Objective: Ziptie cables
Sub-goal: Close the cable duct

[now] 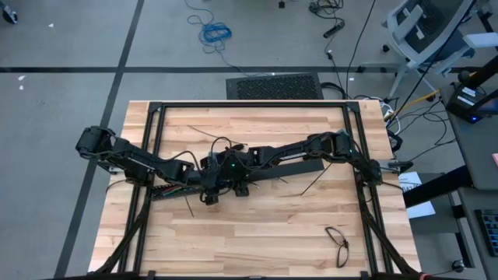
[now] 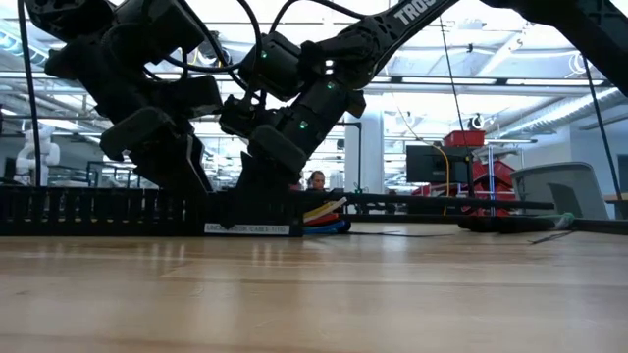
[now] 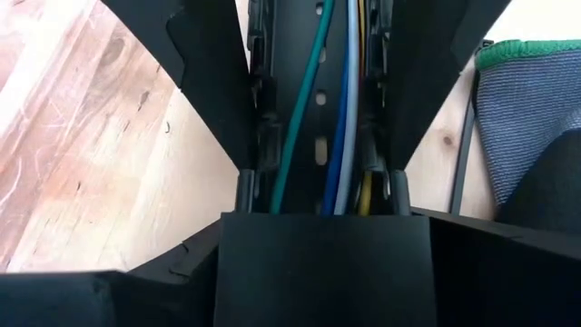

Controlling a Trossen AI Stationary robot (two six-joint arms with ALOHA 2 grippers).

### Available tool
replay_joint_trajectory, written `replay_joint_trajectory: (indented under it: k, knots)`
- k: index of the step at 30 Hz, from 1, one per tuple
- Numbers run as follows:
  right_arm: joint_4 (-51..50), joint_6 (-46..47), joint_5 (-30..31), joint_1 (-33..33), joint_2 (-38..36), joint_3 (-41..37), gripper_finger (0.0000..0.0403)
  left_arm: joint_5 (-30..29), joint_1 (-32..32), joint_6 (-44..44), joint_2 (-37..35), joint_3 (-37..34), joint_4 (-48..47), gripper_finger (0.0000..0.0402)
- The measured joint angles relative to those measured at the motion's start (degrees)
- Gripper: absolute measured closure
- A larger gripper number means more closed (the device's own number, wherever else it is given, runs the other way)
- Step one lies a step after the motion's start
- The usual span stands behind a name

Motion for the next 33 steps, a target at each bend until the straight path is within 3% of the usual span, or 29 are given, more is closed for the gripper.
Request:
replay_joint_trajectory:
  k: [12,23,33]
  knots:
    - [-1.12,3.06,-0.29,0.0,-0.35,0.11,0.0145,0.32,0.0,-0.03,0.01,0.0,0.01,0.0199]
    - [-5.35,4.31,-0.76,-0.33,-0.72,0.33,0.01,0.52,0.02,-0.03,0.01,0.02,-0.1,0.0199]
    - [-7.04,2.99,-0.61,-0.17,-0.66,1.84,0.0096,0.59,0.0,-0.05,0.01,0.02,-0.3,0.0199]
